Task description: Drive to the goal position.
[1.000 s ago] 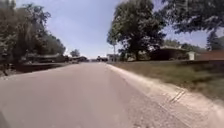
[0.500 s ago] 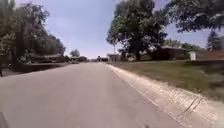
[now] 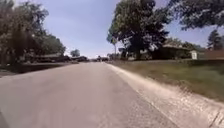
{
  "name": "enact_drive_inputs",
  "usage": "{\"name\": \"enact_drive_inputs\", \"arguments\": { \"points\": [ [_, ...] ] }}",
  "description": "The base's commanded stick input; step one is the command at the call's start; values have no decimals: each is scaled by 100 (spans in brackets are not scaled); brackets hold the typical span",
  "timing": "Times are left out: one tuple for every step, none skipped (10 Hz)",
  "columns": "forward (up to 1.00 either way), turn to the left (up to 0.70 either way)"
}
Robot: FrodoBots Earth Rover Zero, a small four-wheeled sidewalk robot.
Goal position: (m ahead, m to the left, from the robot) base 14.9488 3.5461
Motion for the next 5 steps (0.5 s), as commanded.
{"name": "enact_drive_inputs", "arguments": {
  "points": [
    [70, 0],
    [70, 0],
    [70, 0],
    [70, 0],
    [70, 0]
  ]
}}
